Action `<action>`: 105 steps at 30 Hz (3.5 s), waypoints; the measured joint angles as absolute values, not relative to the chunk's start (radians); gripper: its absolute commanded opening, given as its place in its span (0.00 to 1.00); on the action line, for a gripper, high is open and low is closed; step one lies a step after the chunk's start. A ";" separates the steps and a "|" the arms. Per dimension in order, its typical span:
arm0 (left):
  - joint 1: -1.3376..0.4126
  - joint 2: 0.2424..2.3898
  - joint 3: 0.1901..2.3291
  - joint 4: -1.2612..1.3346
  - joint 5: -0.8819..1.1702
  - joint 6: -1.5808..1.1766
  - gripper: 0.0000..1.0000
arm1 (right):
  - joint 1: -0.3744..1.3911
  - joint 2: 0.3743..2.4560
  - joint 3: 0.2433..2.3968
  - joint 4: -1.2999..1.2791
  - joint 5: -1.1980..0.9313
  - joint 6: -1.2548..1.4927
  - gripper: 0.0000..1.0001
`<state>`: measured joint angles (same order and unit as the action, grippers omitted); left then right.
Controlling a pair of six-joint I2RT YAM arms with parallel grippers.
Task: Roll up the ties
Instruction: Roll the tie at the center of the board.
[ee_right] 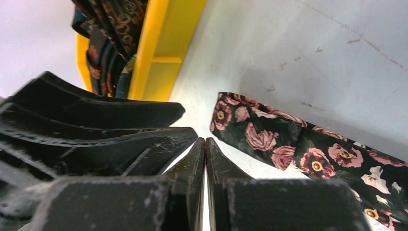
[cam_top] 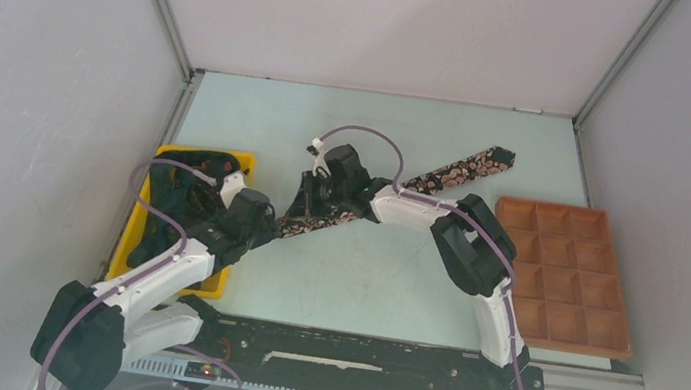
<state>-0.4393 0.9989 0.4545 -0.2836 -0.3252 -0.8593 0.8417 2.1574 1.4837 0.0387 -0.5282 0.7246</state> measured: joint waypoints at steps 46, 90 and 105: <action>-0.422 1.025 0.426 -0.179 -0.276 -0.854 0.50 | 0.798 2.219 1.518 0.044 -0.579 0.769 0.03; -0.418 1.246 0.426 -0.010 -0.226 -0.875 0.29 | 0.791 2.258 1.446 0.091 -0.573 0.752 0.00; -0.416 1.220 0.419 -0.012 -0.226 -0.893 0.00 | 0.790 2.243 1.443 0.081 -0.571 0.751 0.14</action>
<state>-0.4164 1.2198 0.4187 -0.0124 -0.2264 -0.8932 0.7902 2.2433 1.4425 0.0807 -0.5713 0.7506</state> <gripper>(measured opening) 0.025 0.090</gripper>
